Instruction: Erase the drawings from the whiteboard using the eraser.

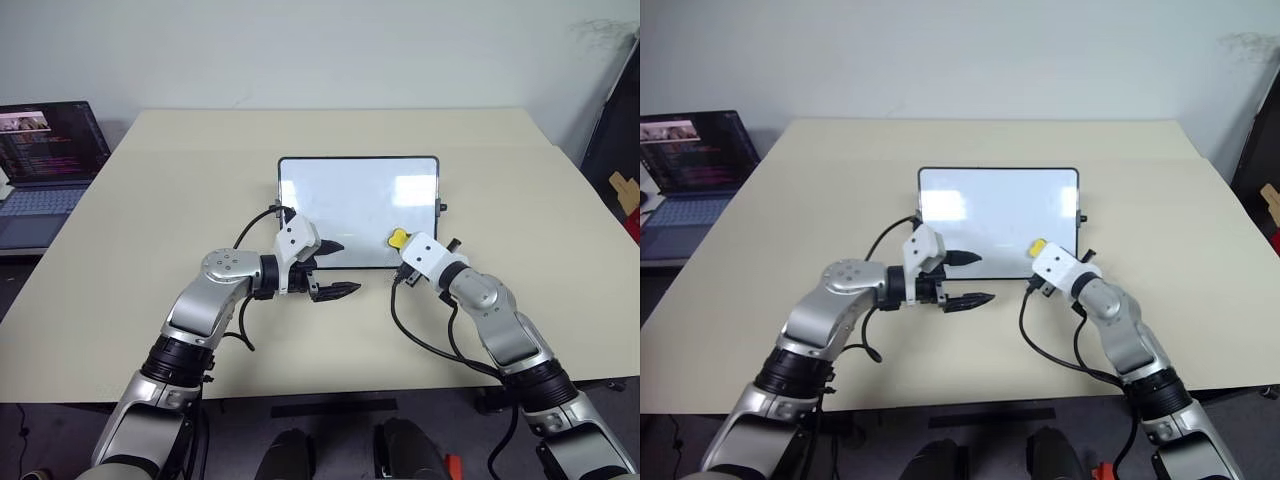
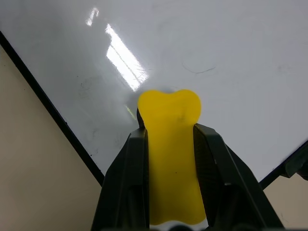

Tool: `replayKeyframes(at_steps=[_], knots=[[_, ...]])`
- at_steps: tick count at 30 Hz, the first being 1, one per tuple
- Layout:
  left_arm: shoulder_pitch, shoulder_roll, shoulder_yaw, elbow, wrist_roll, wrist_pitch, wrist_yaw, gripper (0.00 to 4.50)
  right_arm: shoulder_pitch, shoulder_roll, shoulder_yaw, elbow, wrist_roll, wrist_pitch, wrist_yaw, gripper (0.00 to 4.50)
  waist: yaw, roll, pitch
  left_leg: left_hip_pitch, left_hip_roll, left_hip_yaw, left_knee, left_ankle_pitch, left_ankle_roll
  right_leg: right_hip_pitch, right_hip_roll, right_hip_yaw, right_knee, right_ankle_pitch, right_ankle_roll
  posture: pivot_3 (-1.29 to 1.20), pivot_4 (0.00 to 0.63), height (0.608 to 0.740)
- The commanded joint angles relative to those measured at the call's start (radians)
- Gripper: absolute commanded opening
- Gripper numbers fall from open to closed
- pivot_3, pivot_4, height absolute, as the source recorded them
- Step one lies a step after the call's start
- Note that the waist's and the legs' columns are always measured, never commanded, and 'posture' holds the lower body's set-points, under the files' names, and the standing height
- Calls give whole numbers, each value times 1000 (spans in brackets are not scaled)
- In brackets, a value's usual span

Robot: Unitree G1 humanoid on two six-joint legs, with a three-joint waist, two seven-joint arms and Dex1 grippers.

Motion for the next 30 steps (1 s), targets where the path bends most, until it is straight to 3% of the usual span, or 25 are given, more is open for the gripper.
replayKeyframes(at_steps=[1, 8, 18, 30], knots=[[-11, -1, 12, -33, -5, -15, 2, 4500, -33, 3, -69, 29, -24, -23, -91, 970, 0, 0, 0, 0, 0, 0, 0, 0, 0, 0, 0, 0, 0, 0, 0, 0, 150, 740], [-5, 0, 10, -41, -10, -10, 1, 4500, -47, 18, -105, 43, -14, 11, -139, 970, 2, 0, 0, -1, 0, -1, -1, 0, 0, 0, 0, 0, 0, 0, 0, 0, 150, 740], [-5, -3, 12, -49, -13, -3, 7, 4500, 16, 9, 7, 31, -44, 75, -2, 969, -2, 0, 0, 0, 1, 0, -1, 0, 0, 0, 1, 1, -1, 0, 0, 0, 150, 740], [-6, -6, 13, -51, -14, -1, 12, 4500, 41, 23, -36, -63, 23, 191, 76, 968, -1, -2, -2, 1, 1, 0, 1, 0, 0, 2, 1, 0, -1, 0, 0, 0, 150, 740]])
